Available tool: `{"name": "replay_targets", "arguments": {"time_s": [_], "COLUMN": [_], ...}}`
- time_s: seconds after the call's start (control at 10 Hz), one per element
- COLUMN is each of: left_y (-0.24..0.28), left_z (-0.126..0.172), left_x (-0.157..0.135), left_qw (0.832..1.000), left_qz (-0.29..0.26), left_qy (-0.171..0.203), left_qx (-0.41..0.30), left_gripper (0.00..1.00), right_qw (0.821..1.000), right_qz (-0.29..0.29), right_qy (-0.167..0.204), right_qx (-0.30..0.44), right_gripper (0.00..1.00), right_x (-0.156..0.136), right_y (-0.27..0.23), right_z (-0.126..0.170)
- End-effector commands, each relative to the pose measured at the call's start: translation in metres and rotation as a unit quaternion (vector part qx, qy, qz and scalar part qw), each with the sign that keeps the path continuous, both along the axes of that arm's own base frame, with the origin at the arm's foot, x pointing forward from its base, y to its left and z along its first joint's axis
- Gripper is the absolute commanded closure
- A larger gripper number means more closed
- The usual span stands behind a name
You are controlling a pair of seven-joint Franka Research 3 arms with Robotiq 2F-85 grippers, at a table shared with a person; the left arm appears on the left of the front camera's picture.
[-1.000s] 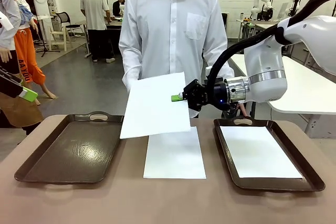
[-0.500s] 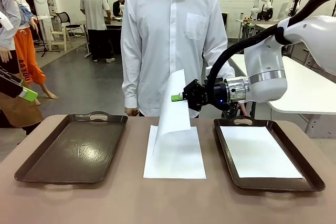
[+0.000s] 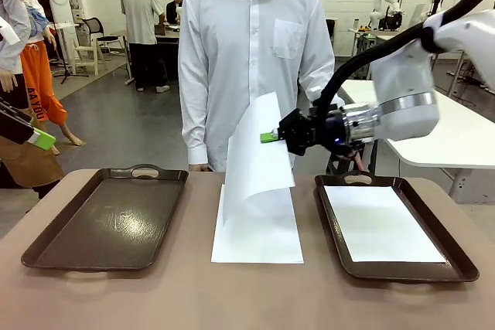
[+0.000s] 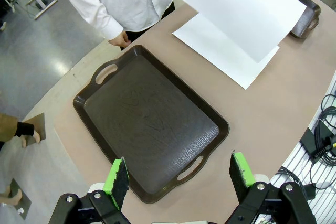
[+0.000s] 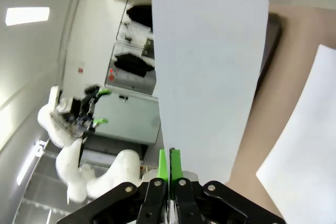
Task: Sort the A4 documents.
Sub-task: Place the A4 Paper in the designated Handle tray.
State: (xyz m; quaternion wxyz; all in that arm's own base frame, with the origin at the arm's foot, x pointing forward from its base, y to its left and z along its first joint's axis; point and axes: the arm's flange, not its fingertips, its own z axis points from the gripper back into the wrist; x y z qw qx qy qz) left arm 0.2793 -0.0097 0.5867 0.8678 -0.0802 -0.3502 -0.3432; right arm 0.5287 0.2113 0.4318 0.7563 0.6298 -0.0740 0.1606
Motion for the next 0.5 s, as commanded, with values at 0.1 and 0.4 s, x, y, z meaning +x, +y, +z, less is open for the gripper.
{"name": "replay_targets", "arguments": {"time_s": [0.1, 0.4], "left_y": [0.001, 0.001], "left_z": [0.0, 0.0], "left_x": [0.0, 0.0], "left_qw": [1.0, 1.0], "left_qz": [0.0, 0.0], "left_qy": [0.0, 0.0], "left_qx": [0.0, 0.0], "left_gripper": [0.0, 0.0], "right_qw": [0.999, 0.99], "right_qz": [0.018, 0.031], "right_qy": [0.016, 0.121], "right_qx": [-0.035, -0.061], "right_gripper": [0.99, 0.99], "right_x": [-0.014, -0.012], "right_y": [-0.074, -0.14], "right_z": [0.002, -0.02]}}
